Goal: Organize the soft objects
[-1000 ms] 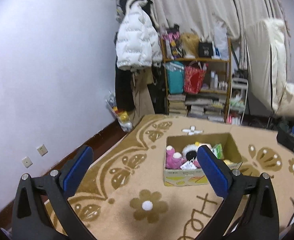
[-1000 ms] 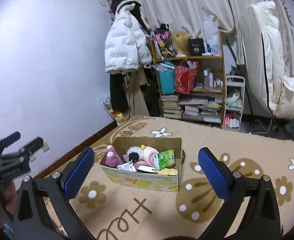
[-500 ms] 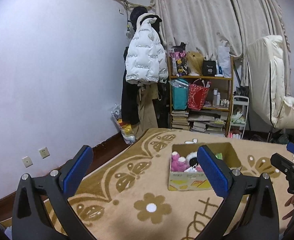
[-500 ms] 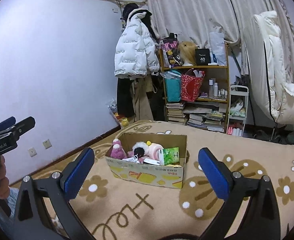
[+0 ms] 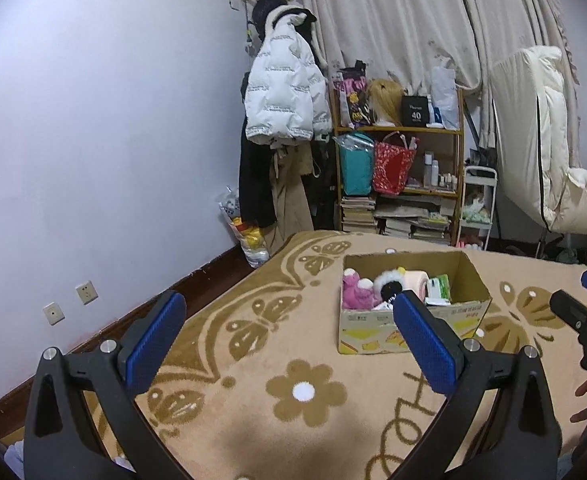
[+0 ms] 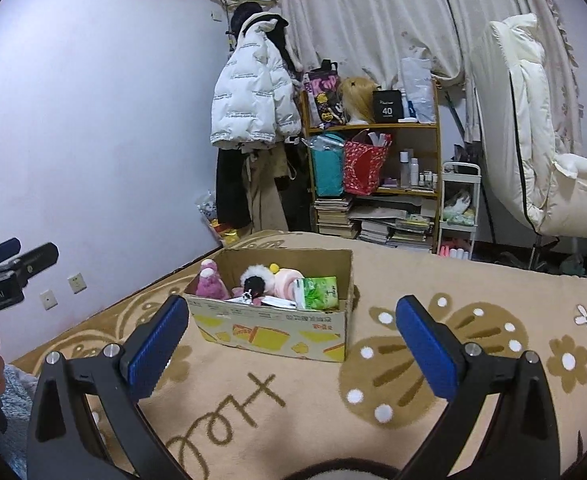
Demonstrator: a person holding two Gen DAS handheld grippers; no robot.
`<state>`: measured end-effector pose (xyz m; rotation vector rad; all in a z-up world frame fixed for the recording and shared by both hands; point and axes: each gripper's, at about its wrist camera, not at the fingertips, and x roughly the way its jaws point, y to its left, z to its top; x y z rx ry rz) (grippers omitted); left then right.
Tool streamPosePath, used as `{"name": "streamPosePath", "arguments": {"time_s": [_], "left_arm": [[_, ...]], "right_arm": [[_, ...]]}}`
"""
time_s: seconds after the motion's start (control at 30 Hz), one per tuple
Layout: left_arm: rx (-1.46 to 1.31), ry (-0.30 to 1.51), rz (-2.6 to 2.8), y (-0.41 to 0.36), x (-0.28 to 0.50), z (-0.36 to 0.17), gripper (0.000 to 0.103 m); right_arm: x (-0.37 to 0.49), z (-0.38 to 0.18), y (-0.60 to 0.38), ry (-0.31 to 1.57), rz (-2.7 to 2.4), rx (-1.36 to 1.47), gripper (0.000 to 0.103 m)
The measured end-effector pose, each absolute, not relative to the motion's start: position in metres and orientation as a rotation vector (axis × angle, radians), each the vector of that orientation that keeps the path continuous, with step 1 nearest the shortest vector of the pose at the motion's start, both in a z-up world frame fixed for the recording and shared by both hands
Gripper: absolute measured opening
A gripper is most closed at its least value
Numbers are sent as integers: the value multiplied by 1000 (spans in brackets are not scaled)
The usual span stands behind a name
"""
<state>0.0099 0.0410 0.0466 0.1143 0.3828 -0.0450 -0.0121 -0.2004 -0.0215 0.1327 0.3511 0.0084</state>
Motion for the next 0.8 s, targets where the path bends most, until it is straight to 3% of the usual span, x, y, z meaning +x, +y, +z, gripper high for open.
{"name": "streamPosePath", "arguments": {"time_s": [0.8], "left_arm": [[175,436,-68,19,21,20,103]], "right_arm": [[-10,-41,-210,379,-25,161,103]]}}
